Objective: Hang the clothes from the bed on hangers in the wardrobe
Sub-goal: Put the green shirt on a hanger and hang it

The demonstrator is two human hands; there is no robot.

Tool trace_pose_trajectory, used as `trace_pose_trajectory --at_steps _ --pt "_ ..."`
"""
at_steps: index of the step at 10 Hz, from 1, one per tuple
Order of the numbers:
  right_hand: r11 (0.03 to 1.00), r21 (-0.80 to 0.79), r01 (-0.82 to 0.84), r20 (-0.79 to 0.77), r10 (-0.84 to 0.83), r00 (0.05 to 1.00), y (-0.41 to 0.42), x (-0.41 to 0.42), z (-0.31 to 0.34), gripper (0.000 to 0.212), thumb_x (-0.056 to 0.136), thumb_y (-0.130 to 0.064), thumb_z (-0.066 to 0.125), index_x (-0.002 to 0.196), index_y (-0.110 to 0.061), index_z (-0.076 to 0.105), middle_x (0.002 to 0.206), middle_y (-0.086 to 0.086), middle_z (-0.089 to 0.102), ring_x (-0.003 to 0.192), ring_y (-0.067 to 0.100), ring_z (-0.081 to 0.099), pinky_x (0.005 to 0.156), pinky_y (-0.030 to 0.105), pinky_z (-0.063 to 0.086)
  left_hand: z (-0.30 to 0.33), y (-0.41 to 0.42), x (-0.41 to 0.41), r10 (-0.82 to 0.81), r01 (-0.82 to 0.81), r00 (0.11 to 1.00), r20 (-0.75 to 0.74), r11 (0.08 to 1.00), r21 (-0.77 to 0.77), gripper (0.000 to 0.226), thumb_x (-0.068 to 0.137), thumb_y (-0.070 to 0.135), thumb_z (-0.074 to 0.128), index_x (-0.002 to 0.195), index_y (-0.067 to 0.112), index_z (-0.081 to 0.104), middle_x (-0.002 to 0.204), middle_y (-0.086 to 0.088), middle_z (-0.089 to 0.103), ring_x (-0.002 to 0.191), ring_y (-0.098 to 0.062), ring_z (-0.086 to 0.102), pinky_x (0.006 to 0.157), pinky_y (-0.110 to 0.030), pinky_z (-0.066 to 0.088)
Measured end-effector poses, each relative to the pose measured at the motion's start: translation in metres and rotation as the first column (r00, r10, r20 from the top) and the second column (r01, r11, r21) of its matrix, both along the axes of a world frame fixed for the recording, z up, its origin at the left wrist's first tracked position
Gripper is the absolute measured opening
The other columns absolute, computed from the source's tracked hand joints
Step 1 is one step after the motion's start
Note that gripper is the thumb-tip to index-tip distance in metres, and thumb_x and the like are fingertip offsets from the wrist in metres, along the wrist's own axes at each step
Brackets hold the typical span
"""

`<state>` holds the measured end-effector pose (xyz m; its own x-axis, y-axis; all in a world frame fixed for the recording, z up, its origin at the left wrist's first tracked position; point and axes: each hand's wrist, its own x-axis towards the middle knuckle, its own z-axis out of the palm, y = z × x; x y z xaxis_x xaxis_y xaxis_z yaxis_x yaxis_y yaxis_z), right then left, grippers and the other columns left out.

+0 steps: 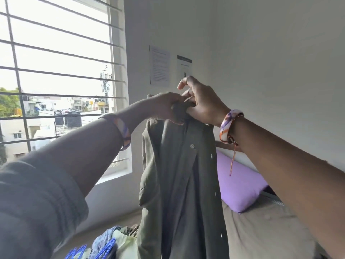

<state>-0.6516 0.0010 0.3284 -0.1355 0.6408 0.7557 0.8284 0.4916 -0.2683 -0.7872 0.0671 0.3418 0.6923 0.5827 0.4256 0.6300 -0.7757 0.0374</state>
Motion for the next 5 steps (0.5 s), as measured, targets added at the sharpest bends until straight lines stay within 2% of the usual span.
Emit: trace_pose_trajectory --at_steps 1,2,3,4,5 --pt "0.963 0.262 0.063 -0.061 -0.049 0.997 -0.002 0.006 -0.012 0.031 0.072 0.004 0.064 0.091 -0.015 0.049 0.081 0.002 0.057 0.068 0.018 0.058 0.068 0.028 0.049 0.004 0.020 0.003 0.109 -0.108 0.994 0.008 0.978 0.178 0.020 0.075 0.032 0.074 0.086 0.028 0.057 0.068 0.012 0.047 0.080 -0.017 0.048 0.084 -0.033 0.039" --pt "0.927 0.299 0.228 -0.230 -0.162 0.960 -0.004 0.010 -0.048 0.021 0.074 -0.016 0.073 0.074 -0.021 0.052 0.075 -0.005 0.054 0.067 0.010 0.051 0.067 0.027 0.042 0.005 0.039 0.002 0.176 -0.181 0.984 0.041 0.952 0.249 0.020 0.072 0.034 0.071 0.079 0.036 0.053 0.066 0.015 0.047 0.081 -0.018 0.056 0.085 -0.035 0.044" --pt "0.972 0.067 0.227 -0.387 -0.184 0.904 0.006 0.015 -0.111 0.022 0.071 -0.036 0.078 0.063 -0.025 0.061 0.076 -0.007 0.058 0.077 0.008 0.052 0.072 0.024 0.037 0.010 0.048 -0.001 0.189 -0.203 0.979 0.076 0.932 0.301 0.026 0.066 0.052 0.068 0.078 0.033 0.056 0.064 0.013 0.051 0.071 -0.015 0.057 0.076 -0.037 0.052" --pt "0.995 -0.077 0.065 -0.578 -0.098 0.810 0.014 0.017 -0.153 0.019 0.067 -0.031 0.083 0.075 -0.024 0.067 0.088 -0.005 0.065 0.088 0.009 0.058 0.071 0.014 0.039 0.022 0.048 -0.001 0.211 -0.212 0.977 0.035 0.933 0.291 0.037 0.062 0.067 0.060 0.078 0.035 0.053 0.064 0.013 0.050 0.068 -0.015 0.057 0.072 -0.037 0.053" --pt "0.991 -0.119 -0.055 -0.671 -0.040 0.741 0.022 0.017 -0.167 0.020 0.067 -0.023 0.083 0.080 -0.020 0.068 0.090 -0.006 0.068 0.090 0.011 0.060 0.076 0.015 0.043 0.019 0.042 -0.003 0.159 -0.152 0.987 0.003 0.936 0.317 0.033 0.067 0.065 0.060 0.077 0.035 0.050 0.062 0.013 0.046 0.067 -0.016 0.054 0.071 -0.035 0.051"
